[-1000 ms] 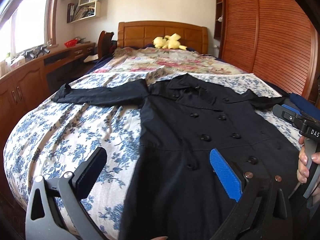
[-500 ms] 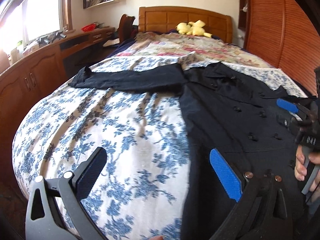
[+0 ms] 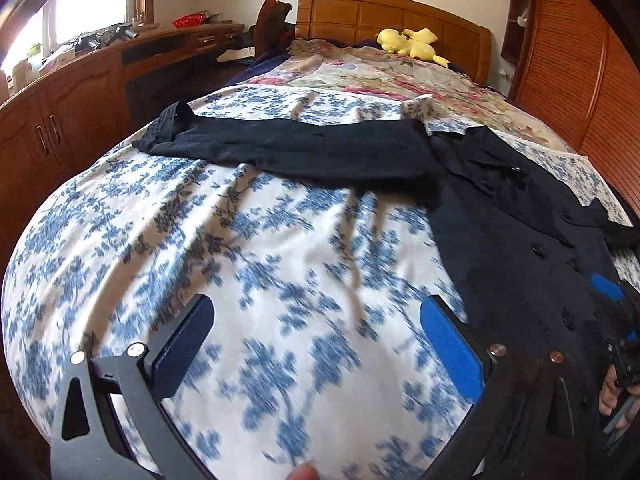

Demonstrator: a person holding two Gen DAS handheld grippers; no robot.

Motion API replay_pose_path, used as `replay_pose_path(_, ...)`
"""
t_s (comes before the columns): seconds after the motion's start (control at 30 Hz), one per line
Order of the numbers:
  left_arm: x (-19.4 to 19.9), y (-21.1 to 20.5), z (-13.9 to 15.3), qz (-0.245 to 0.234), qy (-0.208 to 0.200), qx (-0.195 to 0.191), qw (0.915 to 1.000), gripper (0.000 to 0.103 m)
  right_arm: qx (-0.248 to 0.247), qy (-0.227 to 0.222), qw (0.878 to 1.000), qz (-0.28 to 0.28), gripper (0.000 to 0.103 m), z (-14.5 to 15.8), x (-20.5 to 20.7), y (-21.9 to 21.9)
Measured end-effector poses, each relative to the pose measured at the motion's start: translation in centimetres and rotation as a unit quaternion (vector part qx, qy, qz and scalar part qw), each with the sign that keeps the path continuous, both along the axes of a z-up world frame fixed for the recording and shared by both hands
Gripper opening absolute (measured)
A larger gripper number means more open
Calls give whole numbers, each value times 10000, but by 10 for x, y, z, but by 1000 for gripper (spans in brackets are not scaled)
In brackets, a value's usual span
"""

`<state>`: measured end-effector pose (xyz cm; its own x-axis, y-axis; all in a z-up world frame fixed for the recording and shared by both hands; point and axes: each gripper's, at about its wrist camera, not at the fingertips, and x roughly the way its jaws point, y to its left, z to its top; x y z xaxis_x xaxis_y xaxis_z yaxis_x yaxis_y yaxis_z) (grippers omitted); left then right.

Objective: Fold large clothes
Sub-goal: 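Move the left tool to the coat sleeve cuff and open it, then grasp the sleeve cuff with the left tool and drag it across the coat body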

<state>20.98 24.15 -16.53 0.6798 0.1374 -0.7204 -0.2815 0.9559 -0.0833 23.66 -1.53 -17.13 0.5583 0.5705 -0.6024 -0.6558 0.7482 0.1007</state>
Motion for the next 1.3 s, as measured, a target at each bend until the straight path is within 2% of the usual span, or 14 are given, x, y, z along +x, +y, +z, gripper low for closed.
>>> replay_pose_path(0.17, 32, 35, -3, 99, 123, 45, 9999, 103, -29, 74, 10000, -8, 103, -4, 4, 0)
replay_pose_path(0.33, 68, 69, -10, 217, 146, -237, 9994, 99, 1, 159, 9999, -24, 103, -6, 7, -1)
replay_pose_path(0.5, 108, 90, -15, 340, 114, -293, 9989, 94, 1, 157, 9999, -38, 103, -7, 6, -1)
replay_pose_path(0.67, 150, 115, -27, 683, 302, -452, 9962, 88, -2, 170, 9998, -38, 103, -7, 7, -1)
replay_pose_path(0.83, 172, 131, -30, 872, 229, -741, 9932, 87, -48, 198, 9998, -29, 103, -9, 8, 1)
replay_pose_path(0.9, 177, 139, -31, 998, 213, -839, 9912, 83, -46, 203, 9998, -24, 103, -9, 8, 1)
replay_pose_path(0.93, 180, 144, -33, 1068, 247, -915, 9898, 74, -42, 208, 9998, -24, 103, -9, 8, 1)
replay_pose_path(0.97, 183, 150, -36, 1160, 295, -1000, 9878, 69, -41, 213, 9998, -24, 103, -9, 9, 1)
replay_pose_path(1.13, 188, 170, -47, 1559, 332, -1314, 9784, 66, -20, 239, 9997, -22, 103, -10, 9, -1)
replay_pose_path(1.17, 189, 170, -47, 1576, 332, -1297, 9784, 61, -17, 239, 9997, -23, 103, -10, 9, -1)
replay_pose_path(1.2, 190, 169, -46, 1619, 312, -1256, 9783, 53, -16, 242, 9997, -21, 103, -10, 9, -1)
replay_pose_path(1.23, 193, 165, -45, 1541, 313, -1166, 9806, 31, -18, 243, 9997, -21, 103, -10, 9, -1)
replay_pose_path(1.27, 197, 163, -45, 1447, 367, -1114, 9825, 16, -18, 243, 9997, -21, 103, -10, 9, -1)
replay_pose_path(1.3, 200, 160, -43, 1358, 388, -1092, 9839, 10, -12, 244, 9997, -24, 103, -10, 9, -1)
